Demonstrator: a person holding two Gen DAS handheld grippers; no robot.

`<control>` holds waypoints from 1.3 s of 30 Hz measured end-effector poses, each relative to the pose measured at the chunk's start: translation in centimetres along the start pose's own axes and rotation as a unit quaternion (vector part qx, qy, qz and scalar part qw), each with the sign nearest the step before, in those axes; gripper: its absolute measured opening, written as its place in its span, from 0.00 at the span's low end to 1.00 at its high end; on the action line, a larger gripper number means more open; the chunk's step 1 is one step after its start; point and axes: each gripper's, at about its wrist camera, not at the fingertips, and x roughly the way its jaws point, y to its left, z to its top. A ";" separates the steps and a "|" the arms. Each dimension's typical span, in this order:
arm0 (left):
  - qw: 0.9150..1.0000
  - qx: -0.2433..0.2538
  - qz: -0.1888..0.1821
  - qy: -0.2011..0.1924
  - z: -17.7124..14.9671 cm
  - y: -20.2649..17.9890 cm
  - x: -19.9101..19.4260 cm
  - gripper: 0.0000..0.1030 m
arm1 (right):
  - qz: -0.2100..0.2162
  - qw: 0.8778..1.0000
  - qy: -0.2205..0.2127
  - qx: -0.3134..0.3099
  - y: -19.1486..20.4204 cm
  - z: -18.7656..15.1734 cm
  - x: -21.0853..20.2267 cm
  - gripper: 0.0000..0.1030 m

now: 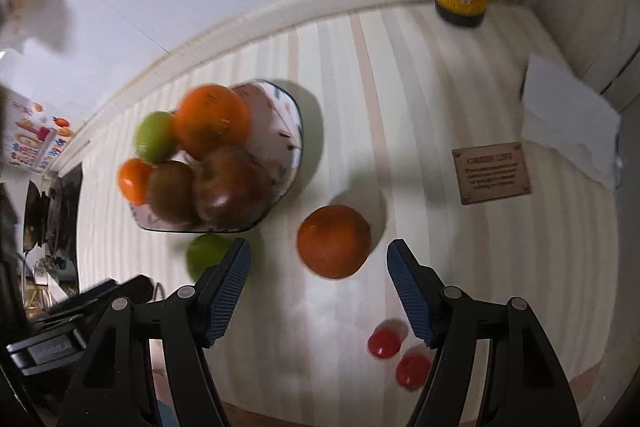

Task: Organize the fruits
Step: 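Grasp the second green apple with the left tool while the right tool grasps the loose orange, then carry the green apple and orange over the plate and lower them with both tools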

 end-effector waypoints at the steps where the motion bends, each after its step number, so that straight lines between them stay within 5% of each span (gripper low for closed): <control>1: 1.000 -0.005 -0.006 0.006 0.2 0.0 0.7 0.99 | -0.001 1.000 0.004 -0.003 0.0 0.2 0.4 0.71; 5: 1.000 -0.014 -0.015 0.017 0.5 -0.4 2.7 0.97 | -0.008 1.000 0.018 -0.012 -0.4 0.8 2.0 0.71; 8: 0.999 -0.014 -0.023 0.023 0.6 -0.8 3.7 0.80 | -0.010 0.999 0.028 -0.013 -0.6 1.2 2.9 0.71; 10: 0.999 -0.008 -0.026 0.024 0.9 -1.1 4.2 0.57 | -0.005 0.999 0.039 -0.015 -0.5 1.4 3.7 0.71; 16: 1.000 0.028 -0.008 0.008 0.3 -1.6 4.2 0.57 | 0.014 0.997 0.070 -0.016 0.0 1.6 6.2 0.71; 18: 0.999 0.044 0.010 0.002 -0.4 -1.0 3.8 0.57 | 0.004 0.997 0.073 -0.029 0.4 1.4 6.9 0.57; 20: 0.998 0.062 0.030 0.002 -1.5 0.5 3.0 0.57 | -0.005 0.997 0.071 -0.037 1.0 0.9 6.7 0.57; 28: 0.991 0.098 0.089 0.006 -4.4 5.3 1.2 0.57 | 0.040 0.988 0.112 -0.099 6.0 -4.9 6.4 0.57; 39: 0.996 0.066 0.064 -0.007 -3.7 7.2 1.2 0.57 | 0.027 0.987 0.118 -0.105 8.6 -8.5 7.7 0.57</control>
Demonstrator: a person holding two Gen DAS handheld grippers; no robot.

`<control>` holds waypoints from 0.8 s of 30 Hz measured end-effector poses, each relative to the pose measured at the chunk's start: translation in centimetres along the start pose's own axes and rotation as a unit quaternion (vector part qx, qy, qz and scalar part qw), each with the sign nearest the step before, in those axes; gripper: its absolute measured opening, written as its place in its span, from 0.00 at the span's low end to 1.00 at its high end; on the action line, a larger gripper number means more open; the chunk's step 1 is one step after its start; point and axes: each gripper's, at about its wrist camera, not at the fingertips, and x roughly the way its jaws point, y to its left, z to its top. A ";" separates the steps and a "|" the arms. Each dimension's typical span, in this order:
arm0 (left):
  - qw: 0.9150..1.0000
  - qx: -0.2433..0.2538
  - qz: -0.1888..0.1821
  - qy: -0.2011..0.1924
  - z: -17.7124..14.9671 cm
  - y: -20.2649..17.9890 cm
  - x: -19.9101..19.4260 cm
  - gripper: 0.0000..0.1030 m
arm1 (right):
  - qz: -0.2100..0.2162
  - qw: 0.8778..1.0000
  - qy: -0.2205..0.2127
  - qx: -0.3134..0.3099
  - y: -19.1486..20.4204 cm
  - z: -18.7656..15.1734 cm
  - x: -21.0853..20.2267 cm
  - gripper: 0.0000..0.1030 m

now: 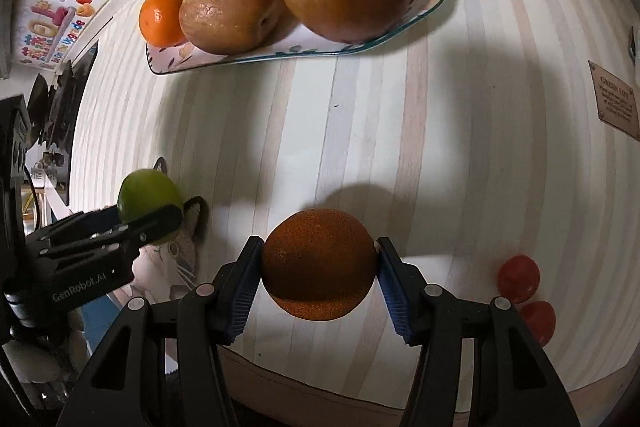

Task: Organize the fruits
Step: 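Carry the green apple and orange over the plate and lower them with both tools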

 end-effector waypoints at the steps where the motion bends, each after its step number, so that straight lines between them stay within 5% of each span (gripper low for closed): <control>1: 1.000 0.001 -0.001 0.000 0.3 -0.2 -0.1 0.57 | -0.004 1.000 -0.005 -0.002 0.1 -0.1 -0.2 0.57; 7: 0.999 0.017 -0.010 -0.037 1.1 -1.5 -4.1 0.57 | 0.014 0.999 -0.047 0.024 -1.5 -0.4 -3.7 0.57; 14: 0.996 0.011 -0.023 -0.088 5.9 -1.7 -8.3 0.57 | 0.042 0.989 -0.118 0.077 -4.7 3.4 -9.6 0.57; 24: 0.998 -0.023 -0.020 -0.048 11.0 -0.3 -5.2 0.57 | 0.045 0.984 -0.116 0.129 -8.7 12.0 -9.0 0.57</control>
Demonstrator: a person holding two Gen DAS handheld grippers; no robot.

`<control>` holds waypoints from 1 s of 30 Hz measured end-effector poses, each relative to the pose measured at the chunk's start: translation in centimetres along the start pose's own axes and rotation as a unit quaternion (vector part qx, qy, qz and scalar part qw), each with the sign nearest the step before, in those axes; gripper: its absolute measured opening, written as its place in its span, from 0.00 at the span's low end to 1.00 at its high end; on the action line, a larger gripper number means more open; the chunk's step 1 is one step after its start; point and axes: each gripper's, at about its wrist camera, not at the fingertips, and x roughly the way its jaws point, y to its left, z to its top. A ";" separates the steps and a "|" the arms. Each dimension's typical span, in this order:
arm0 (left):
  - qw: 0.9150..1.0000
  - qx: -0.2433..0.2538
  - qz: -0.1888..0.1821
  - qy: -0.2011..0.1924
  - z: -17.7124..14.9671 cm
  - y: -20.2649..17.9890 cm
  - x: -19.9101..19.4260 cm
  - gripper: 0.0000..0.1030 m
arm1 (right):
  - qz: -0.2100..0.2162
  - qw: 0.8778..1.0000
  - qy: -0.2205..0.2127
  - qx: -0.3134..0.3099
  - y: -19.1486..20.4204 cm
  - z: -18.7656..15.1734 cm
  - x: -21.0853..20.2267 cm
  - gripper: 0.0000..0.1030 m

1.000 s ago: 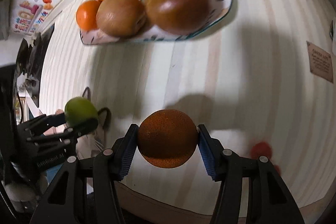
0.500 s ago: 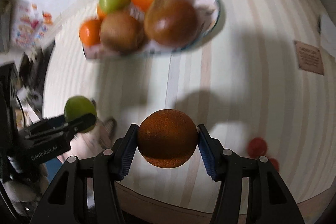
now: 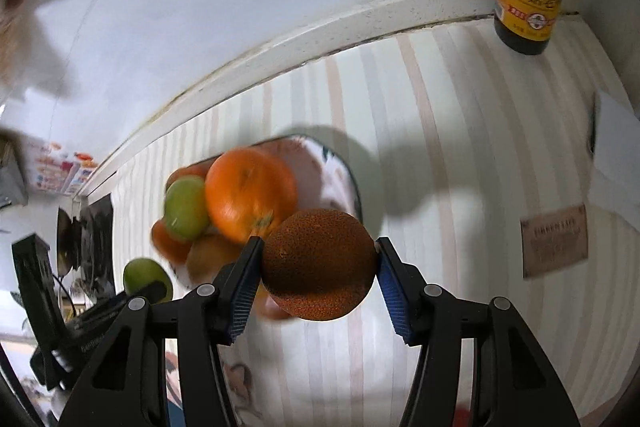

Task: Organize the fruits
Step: 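Carry the green apple and orange over the plate and lower them with both tools, then open both tools to release the fruit onto the plate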

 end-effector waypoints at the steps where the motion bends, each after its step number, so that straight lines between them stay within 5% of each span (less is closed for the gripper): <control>1: 1.000 -0.005 -0.002 0.007 0.2 0.4 0.6 0.57 | -0.003 1.000 0.005 0.003 -0.1 0.8 0.9 0.57; 13: 0.999 -0.030 -0.022 0.029 -0.4 0.4 1.7 0.57 | 0.002 0.999 0.050 0.006 0.4 3.0 5.7 0.58; 16: 0.999 -0.026 -0.017 0.019 -0.1 0.3 0.8 0.58 | -0.011 0.999 0.046 0.011 0.4 3.2 5.7 0.70; 24: 1.000 -0.012 -0.006 0.002 -0.1 0.4 -0.6 0.71 | -0.044 0.999 0.028 0.001 0.2 2.9 3.8 0.93; 26: 1.000 0.001 0.013 -0.008 -0.3 0.2 -1.0 0.84 | -0.061 0.998 0.012 -0.014 0.9 2.5 2.8 0.93; 30: 0.998 0.025 0.045 -0.037 -0.9 -0.1 -2.1 0.88 | -0.104 0.993 -0.019 -0.047 3.0 1.0 0.4 0.93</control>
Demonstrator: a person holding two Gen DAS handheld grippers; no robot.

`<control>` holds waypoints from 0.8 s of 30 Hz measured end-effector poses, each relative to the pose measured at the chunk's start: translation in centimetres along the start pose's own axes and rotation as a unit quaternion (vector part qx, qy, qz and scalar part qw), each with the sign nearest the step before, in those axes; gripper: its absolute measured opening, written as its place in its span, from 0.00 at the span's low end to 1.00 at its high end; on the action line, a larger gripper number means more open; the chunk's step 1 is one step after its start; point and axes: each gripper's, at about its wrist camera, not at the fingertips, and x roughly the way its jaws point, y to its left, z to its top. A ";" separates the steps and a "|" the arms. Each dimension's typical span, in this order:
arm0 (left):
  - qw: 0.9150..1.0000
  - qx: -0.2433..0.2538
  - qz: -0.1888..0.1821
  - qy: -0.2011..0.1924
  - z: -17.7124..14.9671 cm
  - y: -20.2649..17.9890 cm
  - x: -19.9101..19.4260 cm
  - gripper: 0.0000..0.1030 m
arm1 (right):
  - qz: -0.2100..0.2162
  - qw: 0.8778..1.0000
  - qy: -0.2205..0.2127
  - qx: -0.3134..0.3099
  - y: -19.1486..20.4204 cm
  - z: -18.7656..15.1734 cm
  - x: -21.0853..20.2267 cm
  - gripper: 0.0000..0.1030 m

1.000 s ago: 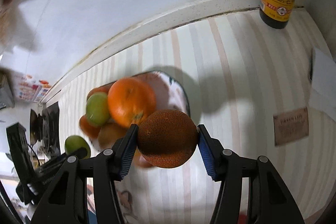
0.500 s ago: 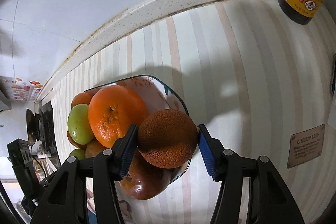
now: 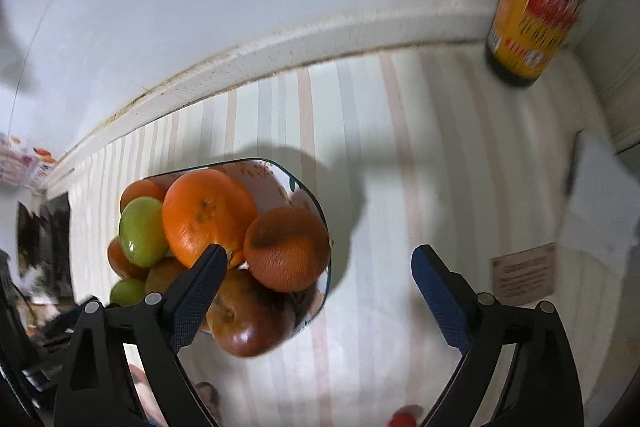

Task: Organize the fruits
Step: 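Open both tools to release the fruit onto the plate, then lift both open tools away and hold them above the counter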

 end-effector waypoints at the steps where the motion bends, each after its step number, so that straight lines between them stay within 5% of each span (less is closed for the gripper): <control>1: 1.000 0.007 0.006 -0.007 -0.2 0.0 -0.4 0.91 | -0.011 1.000 -0.008 -0.010 0.4 -0.6 -0.8 0.93; 9: 0.995 0.039 0.058 -0.066 -2.3 -0.2 -4.0 0.92 | -0.037 0.997 -0.040 -0.051 3.6 -6.1 -5.0 0.94; 24: 0.982 0.071 0.038 -0.169 -9.2 -1.6 -15.7 0.92 | -0.046 0.987 -0.133 -0.076 6.5 -14.3 -17.2 0.94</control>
